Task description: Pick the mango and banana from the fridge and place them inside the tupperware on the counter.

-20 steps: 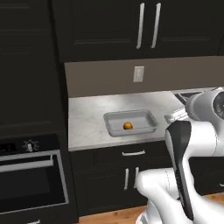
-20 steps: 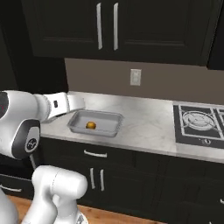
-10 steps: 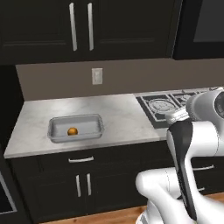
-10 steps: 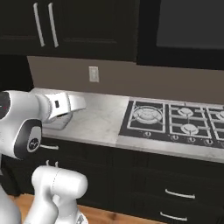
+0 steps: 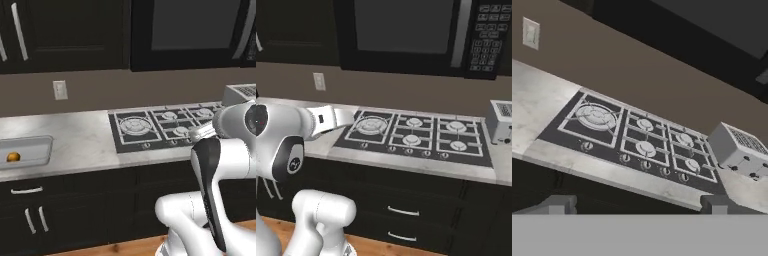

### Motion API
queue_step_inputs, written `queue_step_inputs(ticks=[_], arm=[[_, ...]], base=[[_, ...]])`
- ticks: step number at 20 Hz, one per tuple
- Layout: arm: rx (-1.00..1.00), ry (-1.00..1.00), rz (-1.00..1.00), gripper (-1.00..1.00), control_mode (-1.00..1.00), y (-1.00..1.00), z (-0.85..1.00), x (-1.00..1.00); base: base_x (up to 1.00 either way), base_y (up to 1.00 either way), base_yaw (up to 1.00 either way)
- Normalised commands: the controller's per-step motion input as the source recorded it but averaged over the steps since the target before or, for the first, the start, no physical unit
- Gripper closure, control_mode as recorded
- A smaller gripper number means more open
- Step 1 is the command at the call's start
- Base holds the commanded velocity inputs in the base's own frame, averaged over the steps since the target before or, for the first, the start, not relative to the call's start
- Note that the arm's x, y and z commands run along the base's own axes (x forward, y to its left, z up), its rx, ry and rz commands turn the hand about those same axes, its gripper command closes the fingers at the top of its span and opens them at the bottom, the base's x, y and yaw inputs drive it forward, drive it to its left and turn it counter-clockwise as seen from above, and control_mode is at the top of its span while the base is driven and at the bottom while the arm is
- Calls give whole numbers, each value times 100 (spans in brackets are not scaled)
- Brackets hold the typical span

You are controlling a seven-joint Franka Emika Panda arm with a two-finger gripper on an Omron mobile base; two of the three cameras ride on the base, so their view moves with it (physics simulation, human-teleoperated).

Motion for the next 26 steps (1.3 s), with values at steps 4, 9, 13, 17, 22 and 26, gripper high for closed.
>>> queue_step_inputs(ticks=[4, 9, 13, 17, 22, 26], arm=[[0, 0, 0, -100, 100, 0, 0, 0], [0, 0, 0, -100, 100, 0, 0, 0], [0, 0, 0, -100, 100, 0, 0, 0], [0, 0, 0, -100, 100, 0, 0, 0], [0, 0, 0, -100, 100, 0, 0, 0], [0, 0, 0, -100, 100, 0, 0, 0]], base=[[-12, -100, 0], [-17, -100, 0], [-20, -100, 0], [-22, -100, 0], [-29, -100, 0], [-47, -100, 0]])
